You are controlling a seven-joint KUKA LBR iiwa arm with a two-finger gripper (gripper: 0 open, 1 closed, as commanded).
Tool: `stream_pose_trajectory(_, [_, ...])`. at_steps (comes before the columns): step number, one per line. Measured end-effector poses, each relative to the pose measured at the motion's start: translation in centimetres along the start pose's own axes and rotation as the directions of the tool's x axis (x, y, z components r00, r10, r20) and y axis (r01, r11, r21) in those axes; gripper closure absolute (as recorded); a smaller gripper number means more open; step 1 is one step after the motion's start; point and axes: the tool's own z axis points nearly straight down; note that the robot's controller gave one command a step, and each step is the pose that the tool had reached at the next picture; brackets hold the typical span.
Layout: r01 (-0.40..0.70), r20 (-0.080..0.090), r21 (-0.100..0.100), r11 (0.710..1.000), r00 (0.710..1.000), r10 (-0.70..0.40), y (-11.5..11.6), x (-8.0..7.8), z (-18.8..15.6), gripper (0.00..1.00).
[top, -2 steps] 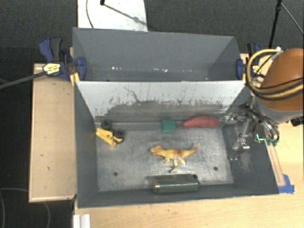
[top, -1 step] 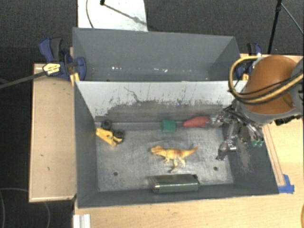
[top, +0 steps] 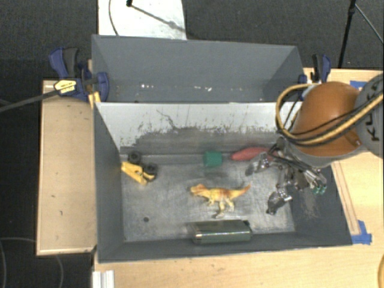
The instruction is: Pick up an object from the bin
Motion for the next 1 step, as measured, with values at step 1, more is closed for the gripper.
stream_pose_trajectory(1, [0.092,0.008,0.003,0.996,0.996,-0.092,2.04,0.28,1.05,0.0])
